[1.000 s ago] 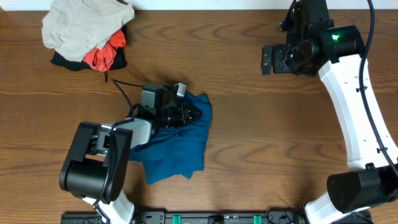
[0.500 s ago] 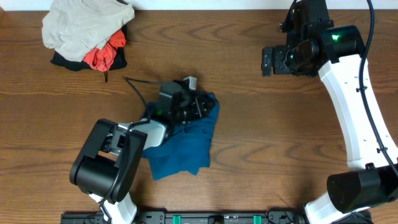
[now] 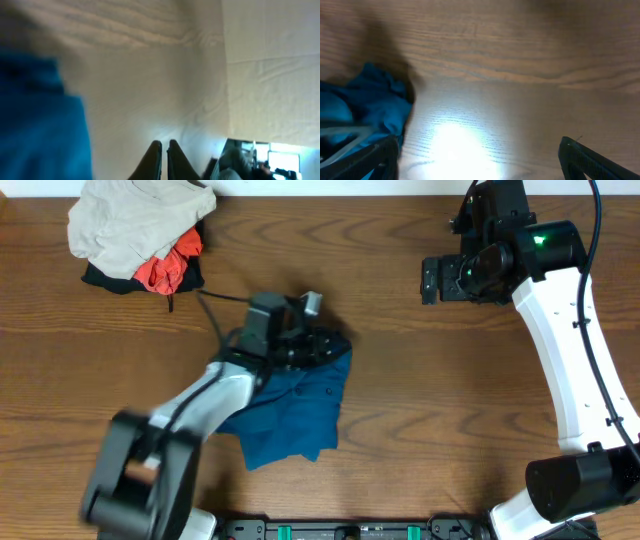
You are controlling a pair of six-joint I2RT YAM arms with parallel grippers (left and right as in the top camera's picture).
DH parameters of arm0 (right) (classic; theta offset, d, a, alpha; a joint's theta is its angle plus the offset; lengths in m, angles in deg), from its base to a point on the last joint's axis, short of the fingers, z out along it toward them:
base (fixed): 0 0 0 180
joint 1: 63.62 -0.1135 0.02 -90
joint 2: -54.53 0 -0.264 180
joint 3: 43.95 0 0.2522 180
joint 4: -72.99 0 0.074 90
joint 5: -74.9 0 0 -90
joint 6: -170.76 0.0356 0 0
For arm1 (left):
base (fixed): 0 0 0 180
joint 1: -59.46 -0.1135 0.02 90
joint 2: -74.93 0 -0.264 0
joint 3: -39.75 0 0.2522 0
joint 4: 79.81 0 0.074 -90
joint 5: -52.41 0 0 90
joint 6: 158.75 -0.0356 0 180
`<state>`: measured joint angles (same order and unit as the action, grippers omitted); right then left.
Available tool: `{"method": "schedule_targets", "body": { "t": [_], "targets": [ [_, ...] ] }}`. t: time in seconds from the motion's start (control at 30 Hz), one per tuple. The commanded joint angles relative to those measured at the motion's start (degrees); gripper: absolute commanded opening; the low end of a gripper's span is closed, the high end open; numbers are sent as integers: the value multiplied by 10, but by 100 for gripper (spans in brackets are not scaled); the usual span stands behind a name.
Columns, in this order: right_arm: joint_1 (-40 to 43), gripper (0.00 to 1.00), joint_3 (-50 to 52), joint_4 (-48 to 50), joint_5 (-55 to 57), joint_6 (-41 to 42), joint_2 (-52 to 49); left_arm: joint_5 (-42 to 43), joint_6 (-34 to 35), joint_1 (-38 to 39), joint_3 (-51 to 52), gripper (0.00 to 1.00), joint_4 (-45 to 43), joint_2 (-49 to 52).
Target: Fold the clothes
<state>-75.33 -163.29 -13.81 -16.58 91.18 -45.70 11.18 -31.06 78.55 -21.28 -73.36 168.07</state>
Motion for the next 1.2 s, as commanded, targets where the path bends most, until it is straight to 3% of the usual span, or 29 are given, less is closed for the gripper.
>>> {"method": "schedule_targets", "body": {
  "t": [0.0, 0.13, 0.2, 0.3, 0.53, 0.9, 1.07, 1.17],
  "targets": [
    [0, 99, 0, 0, 9, -14, -1, -42, -47, -31, -4, 6, 105, -82],
    [0, 99, 0, 0, 12, -15, -1, -131, -49, -53, 10, 6, 270, -167],
    [0, 99, 0, 2, 12, -15, -1, -148, -49, -51, 32, 6, 288, -190],
    [0, 99, 0, 10, 12, -15, -1, -152, -40, -49, 73, 6, 271, -197],
    [0, 99, 0, 12, 12, -15, -1, -152, 12, -53, 179, 6, 110, -167],
    [0, 99, 0, -1, 12, -15, -1, -152, 20, -160, 202, 7, 93, -69],
    [0, 99, 0, -3, 12, -15, -1, -113, -49, -194, 202, 7, 68, -49],
    [0, 99, 0, -3, 12, -15, -1, -68, -58, -194, 201, 7, 33, -69]
  ]
}}
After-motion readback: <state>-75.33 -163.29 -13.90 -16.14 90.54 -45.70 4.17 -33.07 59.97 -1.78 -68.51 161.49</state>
